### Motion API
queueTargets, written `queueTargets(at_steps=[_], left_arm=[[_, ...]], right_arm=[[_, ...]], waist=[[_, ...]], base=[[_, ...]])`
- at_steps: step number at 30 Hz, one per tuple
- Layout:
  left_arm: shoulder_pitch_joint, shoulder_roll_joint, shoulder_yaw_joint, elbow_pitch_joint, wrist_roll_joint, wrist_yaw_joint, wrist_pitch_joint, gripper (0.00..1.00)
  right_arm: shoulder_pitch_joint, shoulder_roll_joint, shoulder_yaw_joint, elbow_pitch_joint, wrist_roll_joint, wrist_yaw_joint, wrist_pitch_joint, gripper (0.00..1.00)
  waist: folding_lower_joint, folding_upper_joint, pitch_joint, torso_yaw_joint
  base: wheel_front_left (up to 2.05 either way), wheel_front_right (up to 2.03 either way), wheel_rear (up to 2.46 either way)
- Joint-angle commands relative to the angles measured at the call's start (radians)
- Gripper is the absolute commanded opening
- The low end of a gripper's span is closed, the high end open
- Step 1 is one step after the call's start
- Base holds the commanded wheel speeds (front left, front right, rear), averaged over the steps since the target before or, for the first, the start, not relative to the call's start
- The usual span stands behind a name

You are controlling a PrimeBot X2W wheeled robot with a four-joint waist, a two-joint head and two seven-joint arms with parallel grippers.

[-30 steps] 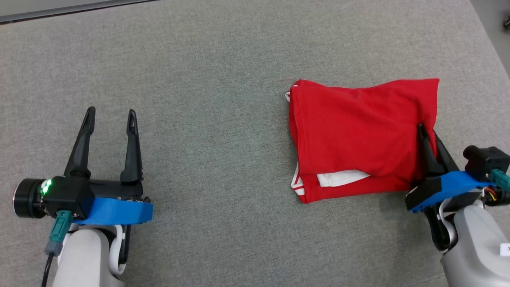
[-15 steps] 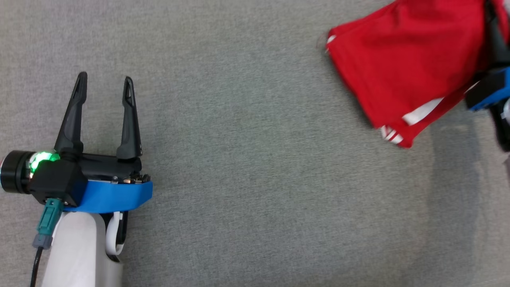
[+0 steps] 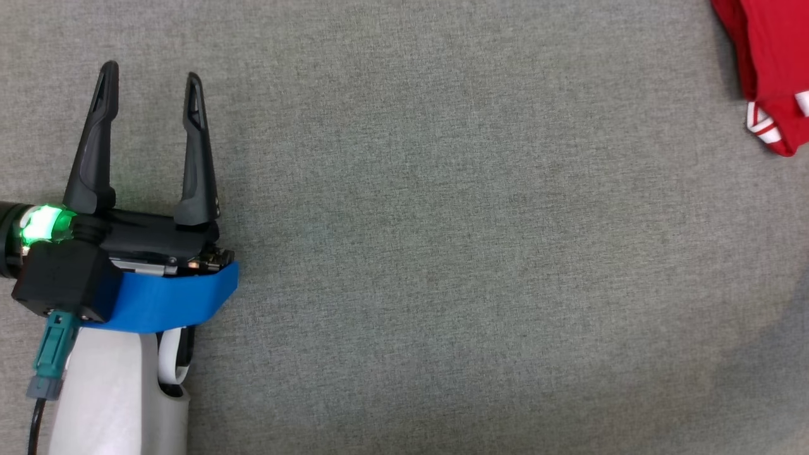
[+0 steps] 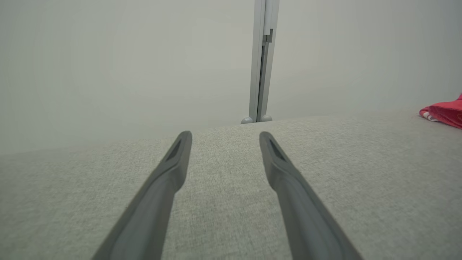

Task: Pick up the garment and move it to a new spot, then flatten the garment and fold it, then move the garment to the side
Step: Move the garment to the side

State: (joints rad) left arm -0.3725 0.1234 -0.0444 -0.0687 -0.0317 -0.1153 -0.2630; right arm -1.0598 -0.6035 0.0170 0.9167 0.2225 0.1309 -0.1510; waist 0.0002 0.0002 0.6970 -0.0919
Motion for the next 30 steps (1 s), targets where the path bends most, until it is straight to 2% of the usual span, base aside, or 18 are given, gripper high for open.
queueTargets(at_steps=[1, 12, 13, 14, 15, 16, 23, 30], left_arm=[[-0.011, 0.007, 0.003, -0.007, 0.005, 0.004, -0.002, 1.0], [0.004, 0.009, 0.0, -0.02, 0.003, 0.012, -0.002, 1.0], [0.006, 0.008, -0.001, -0.017, 0.002, 0.014, -0.002, 1.0], [0.006, 0.008, -0.001, -0.017, 0.002, 0.014, -0.002, 1.0], [0.007, 0.007, -0.002, -0.016, 0.0, 0.015, -0.002, 1.0], [0.008, 0.005, -0.004, -0.015, -0.002, 0.016, -0.002, 1.0], [0.032, -0.007, -0.002, 0.012, -0.018, 0.019, -0.002, 1.0], [0.103, -0.021, 0.016, 0.046, -0.039, 0.028, -0.002, 1.0]], right_arm=[[-0.031, -0.008, -0.004, 0.025, -0.007, 0.0, -0.011, 0.0], [-0.09, 0.02, -0.044, 0.173, -0.057, 0.0, 0.001, 0.01], [-0.099, 0.026, -0.05, 0.191, -0.067, 0.0, -0.004, 0.25], [-0.099, 0.026, -0.05, 0.191, -0.067, 0.0, -0.004, 0.25], [-0.103, 0.028, -0.056, 0.203, -0.07, 0.0, -0.005, 0.98], [-0.105, 0.034, -0.058, 0.212, -0.076, 0.0, -0.008, 1.0], [-0.083, 0.058, -0.05, 0.229, -0.11, 0.0, -0.065, 1.0], [0.002, 0.129, -0.003, 0.148, -0.111, 0.0, -0.11, 1.0]], waist=[[-0.0002, -0.0002, 0.006, -0.002], [-0.0002, -0.0002, 0.001, -0.006], [-0.0002, -0.0002, -0.006, -0.006], [-0.0002, -0.0002, -0.006, -0.006], [-0.0002, -0.0002, -0.01, -0.006], [-0.0002, -0.0002, -0.017, -0.006], [-0.0002, -0.0002, -0.102, 0.002], [-0.0002, -0.0002, -0.227, 0.022]], base=[[0.0, 0.0, 0.0], [0.0, 0.0, 0.0], [0.0, 0.0, 0.0], [0.0, 0.0, 0.0], [0.0, 0.0, 0.0], [0.0, 0.0, 0.0], [0.0, 0.0, 0.0], [0.0, 0.0, 0.0]])
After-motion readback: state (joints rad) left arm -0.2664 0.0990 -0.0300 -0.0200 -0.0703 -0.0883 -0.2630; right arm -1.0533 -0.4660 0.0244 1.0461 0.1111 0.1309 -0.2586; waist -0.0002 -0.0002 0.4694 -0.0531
